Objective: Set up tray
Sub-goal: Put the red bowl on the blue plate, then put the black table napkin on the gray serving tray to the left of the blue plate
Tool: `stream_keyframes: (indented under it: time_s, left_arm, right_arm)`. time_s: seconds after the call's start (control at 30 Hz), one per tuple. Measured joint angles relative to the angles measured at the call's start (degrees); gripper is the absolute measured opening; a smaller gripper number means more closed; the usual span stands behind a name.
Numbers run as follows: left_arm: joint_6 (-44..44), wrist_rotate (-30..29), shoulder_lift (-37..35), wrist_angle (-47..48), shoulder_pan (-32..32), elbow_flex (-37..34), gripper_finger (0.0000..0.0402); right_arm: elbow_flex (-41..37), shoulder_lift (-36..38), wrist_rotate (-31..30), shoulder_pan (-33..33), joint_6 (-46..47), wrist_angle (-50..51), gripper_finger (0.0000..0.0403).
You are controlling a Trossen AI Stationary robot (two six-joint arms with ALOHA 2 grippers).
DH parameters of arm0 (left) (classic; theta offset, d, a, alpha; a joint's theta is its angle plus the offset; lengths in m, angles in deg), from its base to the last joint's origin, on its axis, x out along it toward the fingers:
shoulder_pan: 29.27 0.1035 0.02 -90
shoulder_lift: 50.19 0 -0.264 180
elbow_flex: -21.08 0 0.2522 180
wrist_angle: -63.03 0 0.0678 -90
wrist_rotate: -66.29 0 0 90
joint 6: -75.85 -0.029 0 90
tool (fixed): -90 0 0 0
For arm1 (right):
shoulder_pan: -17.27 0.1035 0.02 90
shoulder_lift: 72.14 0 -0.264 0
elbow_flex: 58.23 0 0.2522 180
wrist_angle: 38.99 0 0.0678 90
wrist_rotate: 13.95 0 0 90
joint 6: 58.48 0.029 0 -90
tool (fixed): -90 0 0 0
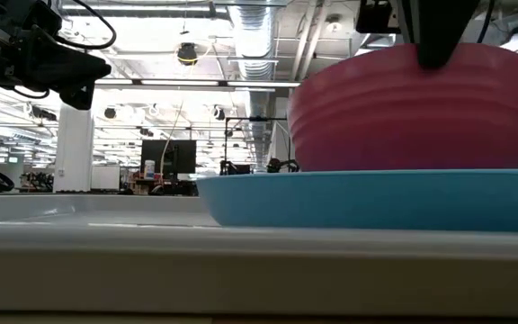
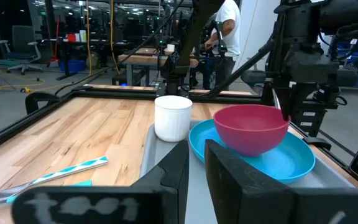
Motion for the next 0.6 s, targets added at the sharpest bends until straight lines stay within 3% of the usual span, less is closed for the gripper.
stream_keyframes:
  time_s: [0.33,0.6]
  left_arm:
    - [0.0,0.0,0.0,0.0,0.0,0.0,0.0040]
    - [0.0,0.0,0.0,0.0,0.0,0.0,0.0040]
  right_arm:
    - [0.0,0.2,-0.4,-0.4,1.1,0.0,0.0104]
    - [2.8,6.1,-11.4,1.9,-7.7,-4.6,0.0179]
